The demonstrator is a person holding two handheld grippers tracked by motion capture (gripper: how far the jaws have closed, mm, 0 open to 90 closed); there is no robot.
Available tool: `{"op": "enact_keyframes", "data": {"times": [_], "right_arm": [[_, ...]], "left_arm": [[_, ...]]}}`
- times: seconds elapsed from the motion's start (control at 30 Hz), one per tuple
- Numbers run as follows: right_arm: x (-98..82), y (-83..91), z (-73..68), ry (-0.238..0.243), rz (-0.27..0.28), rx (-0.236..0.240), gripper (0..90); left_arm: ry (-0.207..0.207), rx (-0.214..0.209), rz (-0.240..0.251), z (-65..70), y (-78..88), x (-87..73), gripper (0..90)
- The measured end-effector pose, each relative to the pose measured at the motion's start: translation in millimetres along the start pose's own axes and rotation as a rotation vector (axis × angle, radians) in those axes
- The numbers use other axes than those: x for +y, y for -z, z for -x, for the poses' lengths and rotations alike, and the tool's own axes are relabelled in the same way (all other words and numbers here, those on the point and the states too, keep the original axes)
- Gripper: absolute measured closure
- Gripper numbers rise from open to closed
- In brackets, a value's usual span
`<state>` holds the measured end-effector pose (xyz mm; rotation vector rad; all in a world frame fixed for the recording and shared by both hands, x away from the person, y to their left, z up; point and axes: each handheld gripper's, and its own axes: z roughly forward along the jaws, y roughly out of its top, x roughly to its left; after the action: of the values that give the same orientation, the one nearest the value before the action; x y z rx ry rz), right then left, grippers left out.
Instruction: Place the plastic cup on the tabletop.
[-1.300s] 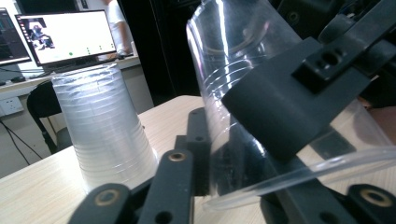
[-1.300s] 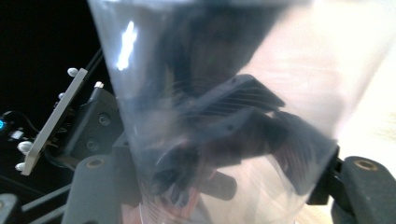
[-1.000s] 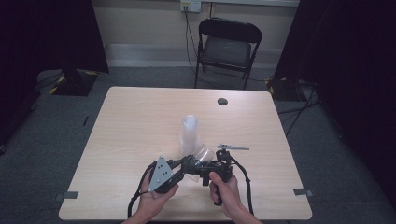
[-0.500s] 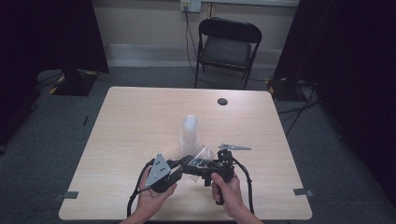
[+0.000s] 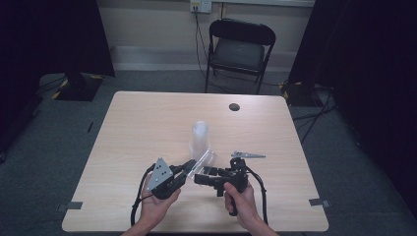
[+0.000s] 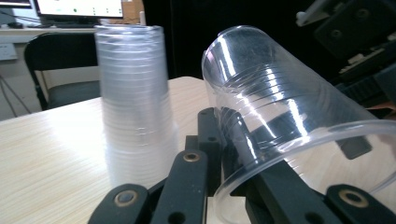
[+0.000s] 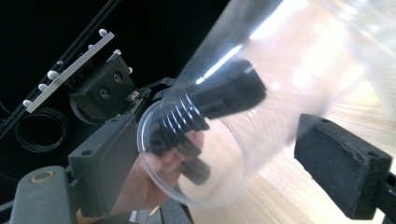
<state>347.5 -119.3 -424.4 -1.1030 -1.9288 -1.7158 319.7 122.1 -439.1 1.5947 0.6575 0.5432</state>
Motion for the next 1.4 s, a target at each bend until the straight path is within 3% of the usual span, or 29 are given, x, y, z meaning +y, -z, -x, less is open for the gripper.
{"op": "enact_keyframes", "data": {"times": [0.4,0.67,0.77,0.97,1.07,1.27,1.4], "right_arm": [[3.0,11.6,3.0,0.047,0.017,-0.061,16.1],[4.1,18.6,3.5,0.083,0.02,-0.093,18.1],[5.0,20.9,2.8,0.107,0.017,-0.115,18.5],[4.3,29.4,2.2,0.155,0.014,-0.146,18.5],[3.5,35.1,2.8,0.173,0.015,-0.162,18.4],[2.2,45.0,3.7,0.226,0.01,-0.206,18.2],[2.2,50.0,2.7,0.269,0.011,-0.231,18.8]], "left_arm": [[0.066,-0.009,-0.038,-12.8,10.0,4.7,88.0],[0.107,-0.051,-0.107,-14.9,12.5,7.8,88.9],[0.109,-0.061,-0.121,-15.6,13.4,9.4,89.2],[0.152,-0.094,-0.154,-17.2,12.6,9.7,89.2],[0.172,-0.104,-0.18,-17.7,12.7,10.5,89.3],[0.165,-0.119,-0.281,-17.2,12.6,14.4,89.9],[0.164,-0.139,-0.316,-18.1,12.1,13.5,90.0]]}}
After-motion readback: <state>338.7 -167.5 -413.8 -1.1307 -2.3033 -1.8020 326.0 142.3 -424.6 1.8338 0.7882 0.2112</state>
